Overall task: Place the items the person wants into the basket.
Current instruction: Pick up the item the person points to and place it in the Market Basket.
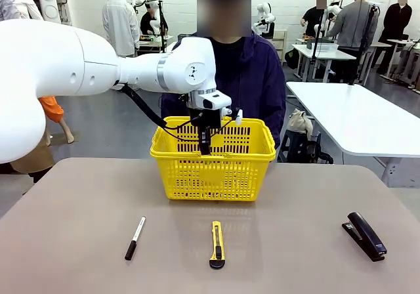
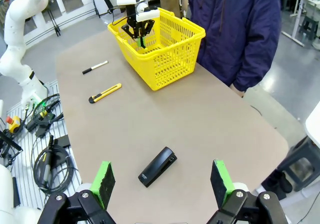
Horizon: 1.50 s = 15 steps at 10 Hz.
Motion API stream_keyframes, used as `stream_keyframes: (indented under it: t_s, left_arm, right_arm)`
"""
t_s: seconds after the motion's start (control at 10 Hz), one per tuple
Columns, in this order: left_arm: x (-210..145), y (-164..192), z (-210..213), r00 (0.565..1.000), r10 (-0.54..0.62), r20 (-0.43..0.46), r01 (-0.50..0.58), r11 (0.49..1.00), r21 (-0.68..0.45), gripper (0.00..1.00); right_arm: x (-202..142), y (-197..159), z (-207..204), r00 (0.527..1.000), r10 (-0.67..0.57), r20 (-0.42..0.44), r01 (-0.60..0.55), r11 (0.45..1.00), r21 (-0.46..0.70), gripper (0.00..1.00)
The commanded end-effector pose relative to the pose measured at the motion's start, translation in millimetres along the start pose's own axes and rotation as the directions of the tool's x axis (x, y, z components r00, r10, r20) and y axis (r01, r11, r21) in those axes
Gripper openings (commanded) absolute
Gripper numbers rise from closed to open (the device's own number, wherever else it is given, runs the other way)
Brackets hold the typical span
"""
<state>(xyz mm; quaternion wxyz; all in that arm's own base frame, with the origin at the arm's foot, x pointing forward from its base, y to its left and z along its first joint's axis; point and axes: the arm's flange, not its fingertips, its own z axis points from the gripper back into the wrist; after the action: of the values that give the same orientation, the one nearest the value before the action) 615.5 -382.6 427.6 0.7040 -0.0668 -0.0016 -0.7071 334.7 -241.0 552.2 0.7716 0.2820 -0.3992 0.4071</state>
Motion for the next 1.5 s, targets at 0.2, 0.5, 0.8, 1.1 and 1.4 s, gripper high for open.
stream_keyframes:
  t_s: [0.2,0.5,0.8,1.1,1.4]
  left_arm:
    - [8.7,13.6,5.3,1.000,0.013,-0.007,-0.012,0.999,0.040,0.44]
    - [8.4,13.0,5.6,1.000,0.011,-0.005,-0.011,0.999,0.045,0.96]
    - [8.2,13.6,5.9,1.000,0.019,-0.007,-0.019,0.999,0.050,1.00]
    - [6.3,14.8,9.0,0.999,0.034,-0.006,-0.033,0.997,0.072,1.00]
    - [0.8,13.0,22.7,0.998,0.067,0.007,-0.068,0.989,0.133,1.00]
  right_arm:
    - [1.1,-2.1,-0.2,0.999,0.017,0.041,-0.017,1.000,0.001,1.00]
    - [1.1,-2.1,-0.2,0.999,0.017,0.041,-0.017,1.000,0.001,1.00]
    - [1.1,-2.1,-0.2,0.999,0.017,0.041,-0.017,1.000,0.001,1.00]
    - [1.1,-2.1,-0.2,0.999,0.017,0.041,-0.017,1.000,0.001,1.00]
    - [1.1,-2.1,-0.2,0.999,0.017,0.041,-0.017,1.000,0.001,1.00]
